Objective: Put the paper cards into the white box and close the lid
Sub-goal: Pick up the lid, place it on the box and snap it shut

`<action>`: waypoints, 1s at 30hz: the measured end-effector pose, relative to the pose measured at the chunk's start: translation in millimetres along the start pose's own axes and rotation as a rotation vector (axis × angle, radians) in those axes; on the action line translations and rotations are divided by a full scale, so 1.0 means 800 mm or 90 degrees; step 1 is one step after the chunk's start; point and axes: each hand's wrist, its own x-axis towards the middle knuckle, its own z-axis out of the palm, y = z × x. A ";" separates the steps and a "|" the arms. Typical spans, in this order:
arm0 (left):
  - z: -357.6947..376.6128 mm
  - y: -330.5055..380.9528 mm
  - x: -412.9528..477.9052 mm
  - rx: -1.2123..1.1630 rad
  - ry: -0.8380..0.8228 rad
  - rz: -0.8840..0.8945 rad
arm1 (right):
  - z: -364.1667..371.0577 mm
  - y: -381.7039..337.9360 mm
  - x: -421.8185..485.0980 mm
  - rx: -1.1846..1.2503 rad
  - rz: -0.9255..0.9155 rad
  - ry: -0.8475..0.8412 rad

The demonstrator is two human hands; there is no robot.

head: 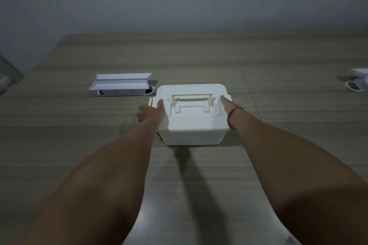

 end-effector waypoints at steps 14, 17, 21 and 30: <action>-0.001 -0.022 0.011 -0.104 -0.023 0.132 | -0.003 0.018 -0.005 -0.204 -0.237 0.199; 0.001 -0.019 0.009 -0.075 0.011 0.191 | 0.001 0.019 -0.007 -0.195 -0.253 0.204; 0.009 -0.012 0.003 -0.050 0.084 0.253 | 0.008 0.018 -0.013 -0.200 -0.220 0.242; 0.012 -0.008 0.004 -0.032 0.108 0.244 | 0.012 0.007 -0.022 -0.240 -0.255 0.293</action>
